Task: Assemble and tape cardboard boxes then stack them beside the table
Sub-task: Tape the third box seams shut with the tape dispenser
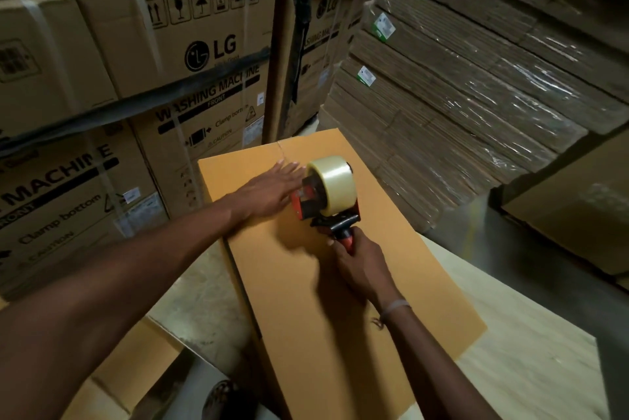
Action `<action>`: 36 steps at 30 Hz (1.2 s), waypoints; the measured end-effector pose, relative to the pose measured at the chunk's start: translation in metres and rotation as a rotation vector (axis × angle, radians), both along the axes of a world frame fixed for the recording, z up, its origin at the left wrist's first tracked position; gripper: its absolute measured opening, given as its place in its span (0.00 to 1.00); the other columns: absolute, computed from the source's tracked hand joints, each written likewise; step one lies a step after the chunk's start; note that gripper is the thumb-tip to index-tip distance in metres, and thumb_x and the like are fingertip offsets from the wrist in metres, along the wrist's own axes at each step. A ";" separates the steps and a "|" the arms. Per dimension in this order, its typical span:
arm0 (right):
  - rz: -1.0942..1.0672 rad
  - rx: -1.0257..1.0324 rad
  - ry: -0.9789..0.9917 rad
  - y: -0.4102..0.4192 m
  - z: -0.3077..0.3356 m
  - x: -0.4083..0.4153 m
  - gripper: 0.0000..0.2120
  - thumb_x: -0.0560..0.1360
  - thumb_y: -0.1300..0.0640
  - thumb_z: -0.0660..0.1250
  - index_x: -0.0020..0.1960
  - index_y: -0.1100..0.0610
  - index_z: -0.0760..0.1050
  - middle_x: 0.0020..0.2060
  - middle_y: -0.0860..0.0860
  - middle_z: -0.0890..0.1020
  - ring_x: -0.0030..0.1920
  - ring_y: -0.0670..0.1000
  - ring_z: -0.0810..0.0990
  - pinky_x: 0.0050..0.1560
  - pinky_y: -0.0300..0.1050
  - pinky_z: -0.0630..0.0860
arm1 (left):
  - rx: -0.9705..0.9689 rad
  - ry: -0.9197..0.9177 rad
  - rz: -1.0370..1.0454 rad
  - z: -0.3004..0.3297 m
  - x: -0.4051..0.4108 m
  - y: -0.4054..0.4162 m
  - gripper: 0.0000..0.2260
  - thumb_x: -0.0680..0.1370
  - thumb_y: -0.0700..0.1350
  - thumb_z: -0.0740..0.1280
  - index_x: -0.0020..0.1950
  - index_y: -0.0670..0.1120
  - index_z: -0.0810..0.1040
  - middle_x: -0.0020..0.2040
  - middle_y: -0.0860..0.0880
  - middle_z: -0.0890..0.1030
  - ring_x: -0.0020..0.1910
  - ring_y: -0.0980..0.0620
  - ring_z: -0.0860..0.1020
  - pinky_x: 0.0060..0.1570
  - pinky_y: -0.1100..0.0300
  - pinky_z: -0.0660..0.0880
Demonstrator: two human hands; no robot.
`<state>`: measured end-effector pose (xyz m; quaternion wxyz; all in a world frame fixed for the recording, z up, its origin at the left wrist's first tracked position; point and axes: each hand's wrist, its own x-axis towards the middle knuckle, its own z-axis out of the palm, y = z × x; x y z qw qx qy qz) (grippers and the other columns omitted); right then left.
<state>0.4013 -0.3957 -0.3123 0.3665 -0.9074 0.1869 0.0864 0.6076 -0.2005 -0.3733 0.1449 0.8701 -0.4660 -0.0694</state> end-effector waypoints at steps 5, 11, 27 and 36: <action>-0.006 -0.041 0.021 0.002 -0.001 0.000 0.17 0.82 0.44 0.66 0.64 0.55 0.73 0.56 0.56 0.84 0.55 0.60 0.82 0.53 0.52 0.78 | -0.023 0.022 0.056 -0.005 0.000 0.001 0.38 0.78 0.66 0.38 0.83 0.50 0.59 0.84 0.46 0.58 0.84 0.48 0.50 0.83 0.46 0.44; 0.000 -0.135 0.014 0.005 -0.001 -0.003 0.17 0.82 0.44 0.64 0.63 0.56 0.72 0.56 0.60 0.83 0.55 0.65 0.81 0.55 0.58 0.79 | 0.009 0.008 0.074 -0.021 0.010 0.006 0.31 0.83 0.66 0.38 0.84 0.60 0.56 0.85 0.49 0.53 0.84 0.50 0.49 0.82 0.44 0.50; 0.028 -0.026 0.016 -0.016 0.002 -0.056 0.18 0.83 0.44 0.65 0.67 0.54 0.72 0.59 0.56 0.83 0.56 0.58 0.82 0.59 0.58 0.80 | 0.097 -0.021 -0.010 0.003 -0.014 -0.001 0.31 0.84 0.65 0.41 0.84 0.53 0.55 0.84 0.50 0.51 0.84 0.50 0.43 0.82 0.44 0.43; 0.044 -0.068 0.003 -0.014 0.003 -0.058 0.16 0.83 0.44 0.64 0.64 0.53 0.72 0.56 0.55 0.82 0.53 0.57 0.81 0.53 0.53 0.79 | 0.024 0.031 -0.041 0.007 -0.049 -0.001 0.35 0.82 0.68 0.38 0.80 0.52 0.67 0.82 0.49 0.63 0.83 0.49 0.57 0.82 0.41 0.46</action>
